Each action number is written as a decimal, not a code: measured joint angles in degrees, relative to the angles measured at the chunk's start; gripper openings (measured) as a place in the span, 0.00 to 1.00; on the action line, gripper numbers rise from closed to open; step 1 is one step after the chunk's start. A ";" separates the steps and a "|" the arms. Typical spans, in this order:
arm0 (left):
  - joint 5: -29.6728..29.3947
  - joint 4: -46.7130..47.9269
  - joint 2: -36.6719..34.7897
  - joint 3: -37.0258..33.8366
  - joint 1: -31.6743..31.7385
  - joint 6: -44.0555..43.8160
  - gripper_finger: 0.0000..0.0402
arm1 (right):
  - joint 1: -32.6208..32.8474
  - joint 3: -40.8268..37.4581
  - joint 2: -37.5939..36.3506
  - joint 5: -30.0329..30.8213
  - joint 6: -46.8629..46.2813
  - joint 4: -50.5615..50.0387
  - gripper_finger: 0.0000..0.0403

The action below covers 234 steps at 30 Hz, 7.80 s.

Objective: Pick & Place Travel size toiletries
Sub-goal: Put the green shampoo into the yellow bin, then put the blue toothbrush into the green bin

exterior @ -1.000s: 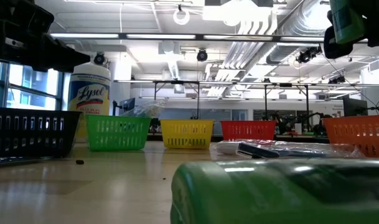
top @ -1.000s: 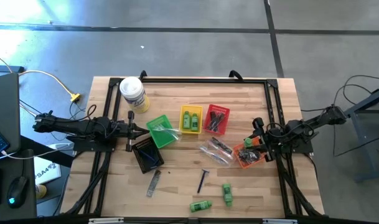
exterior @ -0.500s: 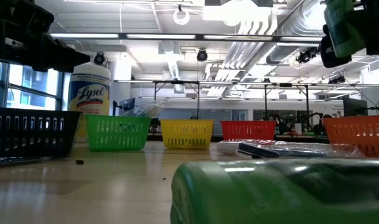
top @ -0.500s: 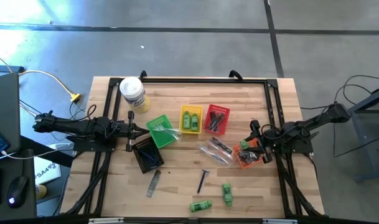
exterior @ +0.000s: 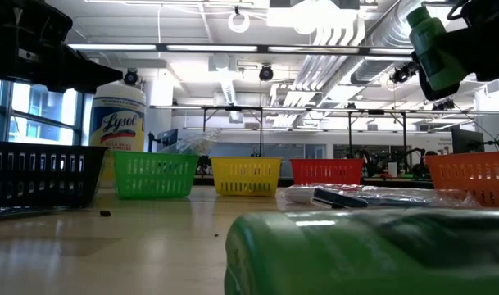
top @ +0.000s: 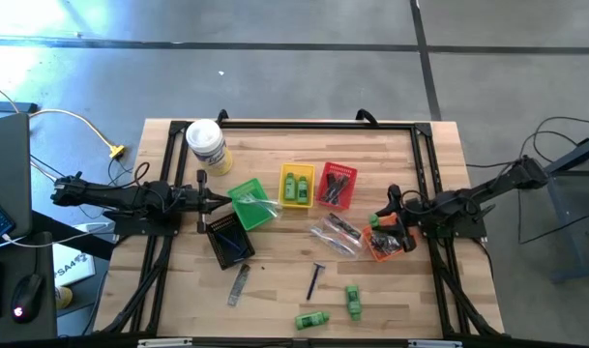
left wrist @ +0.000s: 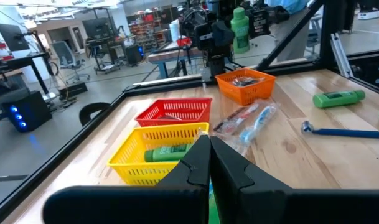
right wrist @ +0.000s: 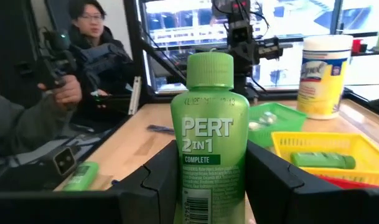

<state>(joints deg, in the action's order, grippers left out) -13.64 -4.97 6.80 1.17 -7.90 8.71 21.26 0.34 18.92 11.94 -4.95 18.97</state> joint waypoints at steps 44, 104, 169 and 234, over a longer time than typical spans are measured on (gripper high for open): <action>-1.30 -1.75 -0.01 -0.01 0.00 0.04 0.00 | -0.02 -0.02 9.69 8.91 0.24 11.77 0.35; -1.30 -2.71 -0.02 -0.02 0.00 -0.02 0.00 | -0.06 13.81 36.19 9.63 -5.53 19.52 0.33; -1.27 -2.69 -0.04 -0.02 0.00 -1.51 0.00 | -31.12 71.50 88.64 -4.14 -37.56 -29.64 0.34; 0.32 -2.13 -0.04 0.00 -0.02 -1.06 0.00 | -29.74 71.49 84.30 -3.93 -22.90 -30.79 0.45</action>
<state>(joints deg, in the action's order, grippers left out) -13.32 -7.10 6.76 1.17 -7.92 7.65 -8.49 71.83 103.22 8.00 -27.85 -11.82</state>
